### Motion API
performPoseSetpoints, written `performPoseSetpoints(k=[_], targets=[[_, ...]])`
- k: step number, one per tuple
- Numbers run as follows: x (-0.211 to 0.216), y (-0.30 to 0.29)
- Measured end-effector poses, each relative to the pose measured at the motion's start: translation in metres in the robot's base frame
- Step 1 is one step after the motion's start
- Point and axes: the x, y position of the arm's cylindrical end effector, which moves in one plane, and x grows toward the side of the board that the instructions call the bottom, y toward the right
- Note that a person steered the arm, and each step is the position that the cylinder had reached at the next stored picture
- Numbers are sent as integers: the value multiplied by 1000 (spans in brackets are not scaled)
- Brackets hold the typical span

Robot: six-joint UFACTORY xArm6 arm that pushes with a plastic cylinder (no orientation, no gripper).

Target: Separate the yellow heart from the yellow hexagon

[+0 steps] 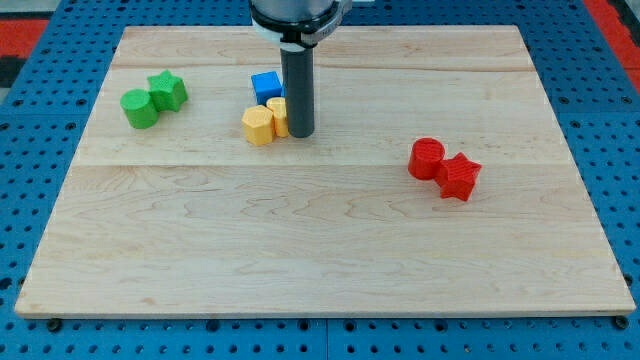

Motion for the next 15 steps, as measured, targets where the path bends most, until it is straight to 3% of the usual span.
performPoseSetpoints(k=[3,6,9,15], targets=[[-11,-11],[-26,-73],[-31,-76],[-89,-83]])
